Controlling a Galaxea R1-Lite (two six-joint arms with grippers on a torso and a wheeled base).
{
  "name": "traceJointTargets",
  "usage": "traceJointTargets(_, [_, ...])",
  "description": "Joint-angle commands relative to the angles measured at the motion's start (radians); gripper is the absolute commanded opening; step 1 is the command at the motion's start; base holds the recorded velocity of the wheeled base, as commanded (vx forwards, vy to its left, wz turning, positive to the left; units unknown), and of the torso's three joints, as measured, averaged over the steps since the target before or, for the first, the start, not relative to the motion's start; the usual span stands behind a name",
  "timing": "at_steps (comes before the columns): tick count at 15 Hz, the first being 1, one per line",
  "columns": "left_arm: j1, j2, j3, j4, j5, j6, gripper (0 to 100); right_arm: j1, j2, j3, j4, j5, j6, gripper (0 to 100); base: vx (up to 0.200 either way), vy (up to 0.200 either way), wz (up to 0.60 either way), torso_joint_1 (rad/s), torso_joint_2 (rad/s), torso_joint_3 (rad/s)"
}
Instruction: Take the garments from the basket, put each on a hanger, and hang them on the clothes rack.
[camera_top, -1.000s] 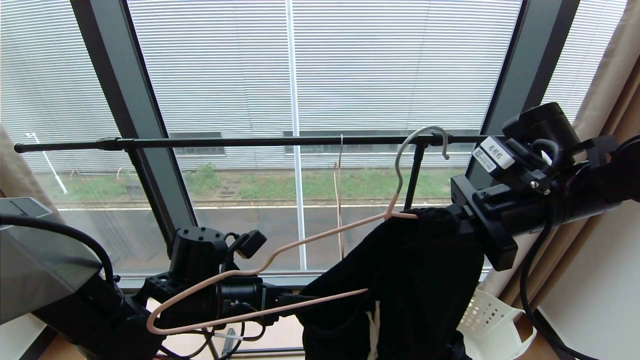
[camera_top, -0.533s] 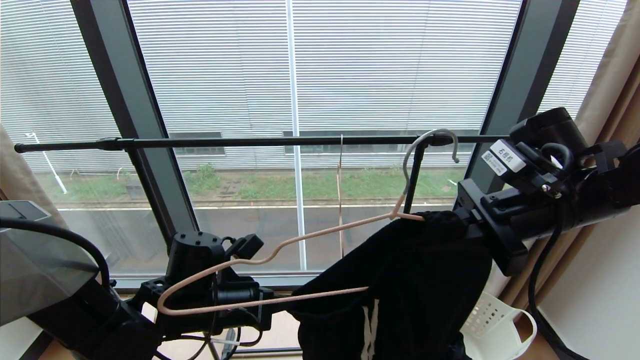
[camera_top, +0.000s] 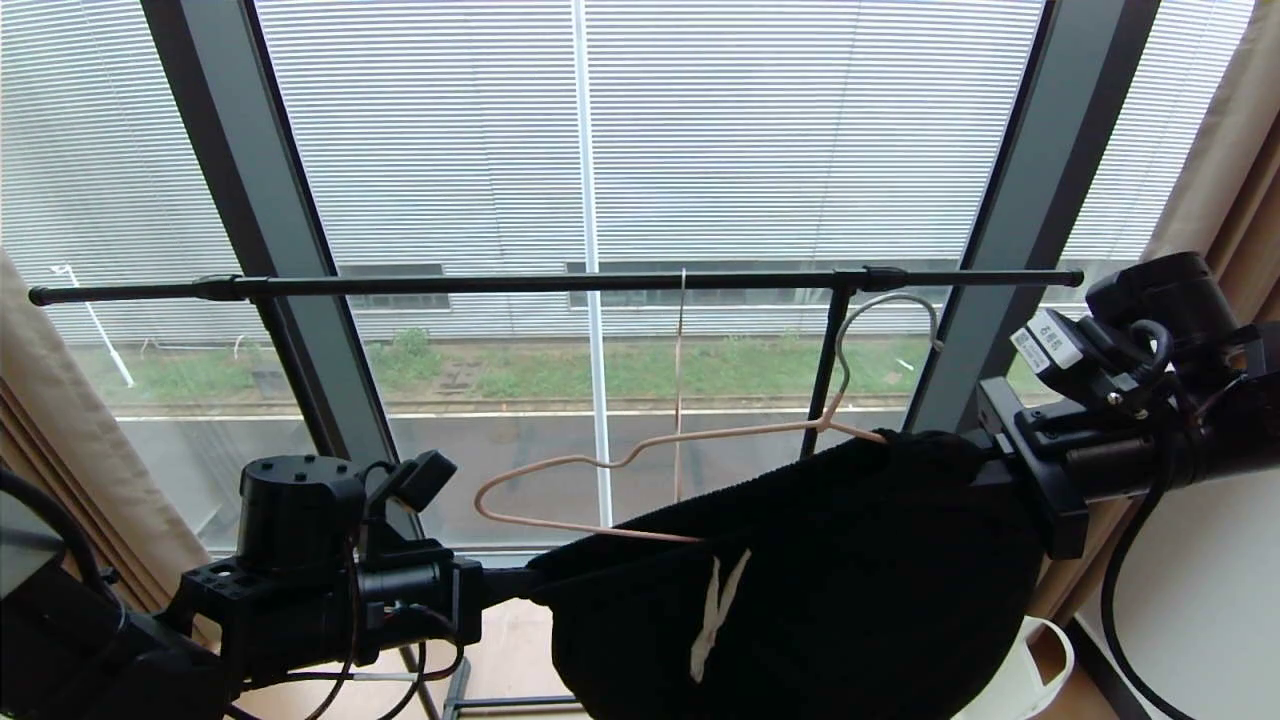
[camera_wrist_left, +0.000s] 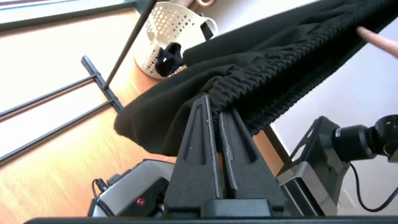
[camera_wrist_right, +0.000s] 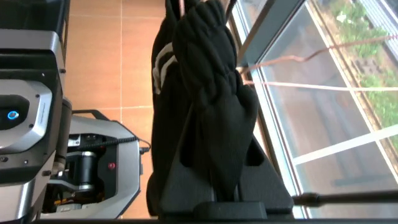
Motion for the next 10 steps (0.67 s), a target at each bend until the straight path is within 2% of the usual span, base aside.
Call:
traceJointTargets(1, [0.009, -0.024, 0.002, 0.000, 0.003, 0.000, 0, -0.008, -0.004, 0.030, -0.007, -0.015, -0.002, 0, 0.000, 0.000, 0.00, 0.000, 0.00, 0.000])
traceJointTargets(6, [0.037, -0.024, -0.006, 0.000, 0.033, 0.002, 0, -0.008, -0.004, 0.102, -0.008, -0.023, -0.003, 0, 0.000, 0.000, 0.00, 0.000, 0.00, 0.000])
traceJointTargets(10, [0.049, -0.024, -0.012, 0.000, 0.033, 0.002, 0, -0.008, -0.003, 0.134, -0.007, -0.098, -0.008, 0, 0.000, 0.000, 0.00, 0.000, 0.00, 0.000])
